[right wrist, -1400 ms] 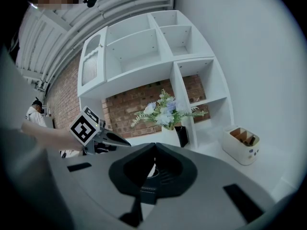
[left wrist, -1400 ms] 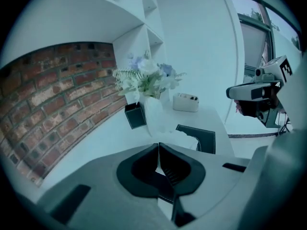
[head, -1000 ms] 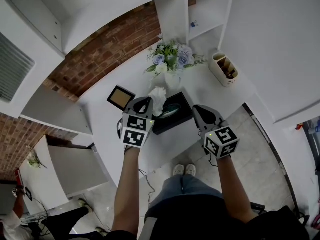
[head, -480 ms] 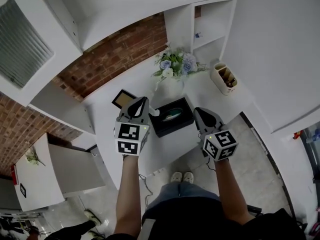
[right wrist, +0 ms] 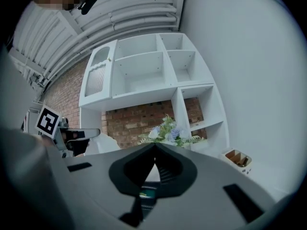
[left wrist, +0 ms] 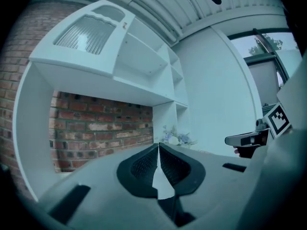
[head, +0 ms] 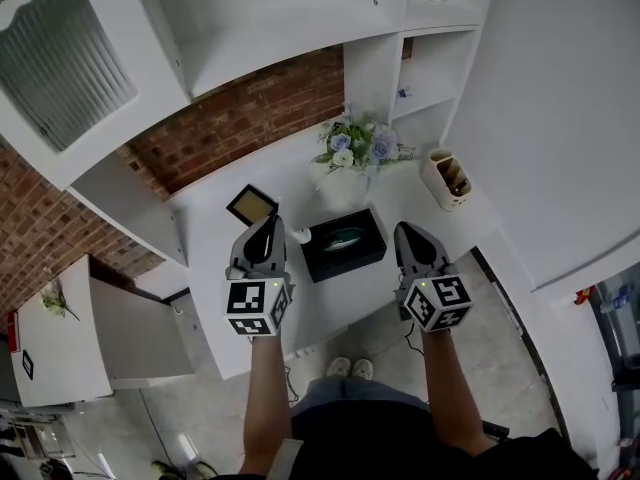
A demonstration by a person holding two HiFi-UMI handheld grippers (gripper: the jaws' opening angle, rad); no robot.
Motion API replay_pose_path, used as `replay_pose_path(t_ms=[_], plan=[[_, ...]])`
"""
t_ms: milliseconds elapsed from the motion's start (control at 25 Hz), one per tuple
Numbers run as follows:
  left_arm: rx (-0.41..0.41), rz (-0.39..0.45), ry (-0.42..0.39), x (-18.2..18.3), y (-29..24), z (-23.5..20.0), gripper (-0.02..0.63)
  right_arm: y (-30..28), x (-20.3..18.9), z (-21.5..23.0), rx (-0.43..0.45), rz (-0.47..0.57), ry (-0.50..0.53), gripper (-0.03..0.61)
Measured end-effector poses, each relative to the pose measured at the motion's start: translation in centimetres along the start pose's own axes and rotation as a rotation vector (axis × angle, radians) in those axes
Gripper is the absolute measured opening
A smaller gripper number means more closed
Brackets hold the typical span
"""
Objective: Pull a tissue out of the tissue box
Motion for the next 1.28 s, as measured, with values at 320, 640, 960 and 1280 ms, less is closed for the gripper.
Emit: replay_pose_path(t_ms=[320,640,960,1280], plan=[[0.014,-0.041,0.035,-2.3,1.6,0.2,0.012,0.5,-0.1,0.0,-0.024,0.011,0.011,-0.003],[-0.002,-0.049,0.032,-2.6,1.4,0.3,0.011,0.2,0.0,-0.1,-0.032,-0.004,0.049,-0.003],[-0.01,-0.058,0.038,-2.9,1.5,0.5,0.012,0.4,-0.2,-0.2,-0.031,-0.017,0.053,-0.003],[-0.021,-0.067,0.04,-3.0,1.8,0.6,0.012,0.5,-0.5,-0.4,-0.031,-0.024,0.046,-0.003]])
Point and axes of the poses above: the fingertips, and each gripper's own axes: y backward along the fingers, z to its right, x out of its top, the point moved 7 cm from there along y, backward along the fingers, and after that the axes turned 15 degrees about -y, right-handed, at the moved point
